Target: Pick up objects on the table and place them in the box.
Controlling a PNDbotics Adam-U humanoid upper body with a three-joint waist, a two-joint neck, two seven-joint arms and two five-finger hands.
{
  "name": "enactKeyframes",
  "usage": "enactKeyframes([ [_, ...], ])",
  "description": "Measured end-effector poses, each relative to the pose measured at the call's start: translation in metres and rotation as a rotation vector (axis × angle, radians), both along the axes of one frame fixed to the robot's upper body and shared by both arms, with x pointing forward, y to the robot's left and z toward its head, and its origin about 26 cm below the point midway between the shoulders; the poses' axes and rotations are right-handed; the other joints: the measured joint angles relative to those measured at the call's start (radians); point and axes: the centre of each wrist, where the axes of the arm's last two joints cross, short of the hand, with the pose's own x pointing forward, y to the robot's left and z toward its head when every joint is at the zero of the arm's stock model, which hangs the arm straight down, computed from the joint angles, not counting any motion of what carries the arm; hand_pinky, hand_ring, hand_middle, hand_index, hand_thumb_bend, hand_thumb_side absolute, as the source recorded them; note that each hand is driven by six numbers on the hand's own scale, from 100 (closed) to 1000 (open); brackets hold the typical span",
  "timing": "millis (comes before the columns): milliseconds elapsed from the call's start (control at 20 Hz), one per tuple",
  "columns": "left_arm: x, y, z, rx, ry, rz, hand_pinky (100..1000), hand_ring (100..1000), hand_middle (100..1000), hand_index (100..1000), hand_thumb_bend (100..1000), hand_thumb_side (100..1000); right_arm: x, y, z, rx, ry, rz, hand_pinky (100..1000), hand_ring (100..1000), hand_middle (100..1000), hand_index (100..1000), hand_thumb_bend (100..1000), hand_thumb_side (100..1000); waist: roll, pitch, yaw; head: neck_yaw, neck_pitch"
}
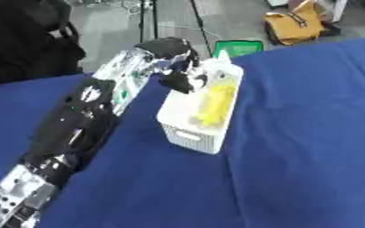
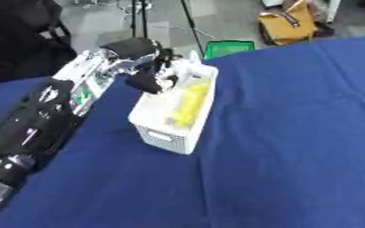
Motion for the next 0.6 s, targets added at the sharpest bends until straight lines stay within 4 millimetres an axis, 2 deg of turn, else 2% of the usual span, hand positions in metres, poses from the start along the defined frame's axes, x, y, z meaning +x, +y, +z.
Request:
enactKeyframes([
  [50,0.001,0.001,-0.0013,-0.007,0.017,-0.002,568,608,709,902,403,850,0.0,0.0,0.0001,0.0,0.0,0.0,769,752,632,726,100,805,0.0,0.001,0.0,0.001,0.0],
  [150,0.0025,0.0008,-0.0038,-0.017,0.045,-0.01,572,615,718,905,412,855,0.0,0.0,0.0001,0.0,0.0,0.0,769,752,632,726,100,805,0.0,0.002,-0.001,0.003,-0.001],
  [250,0.0034,0.0013,-0.0049,-0.02,0.062,-0.015,623,709,817,944,503,900,0.0,0.0,0.0001,0.0,0.0,0.0,769,752,632,726,100,805,0.0,0.004,-0.002,0.003,-0.001],
  [400,0.0038,0.0022,-0.0051,-0.023,0.08,-0.023,646,741,853,961,517,903,0.0,0.0001,0.0002,0.0,0.0,0.0,769,752,632,725,100,806,0.0,0.005,-0.001,0.004,-0.001],
  [450,0.0039,0.0022,-0.0051,-0.024,0.086,-0.025,670,771,890,982,525,903,0.0,0.0001,0.0002,0.0,-0.001,0.001,769,752,632,726,100,807,0.0,0.005,-0.001,0.004,-0.001],
  [600,0.0038,0.0021,-0.0049,-0.024,0.094,-0.024,674,773,892,980,496,892,0.0,0.0001,0.0002,0.0,-0.001,0.001,769,752,632,725,100,807,-0.002,0.005,-0.001,0.005,-0.001],
])
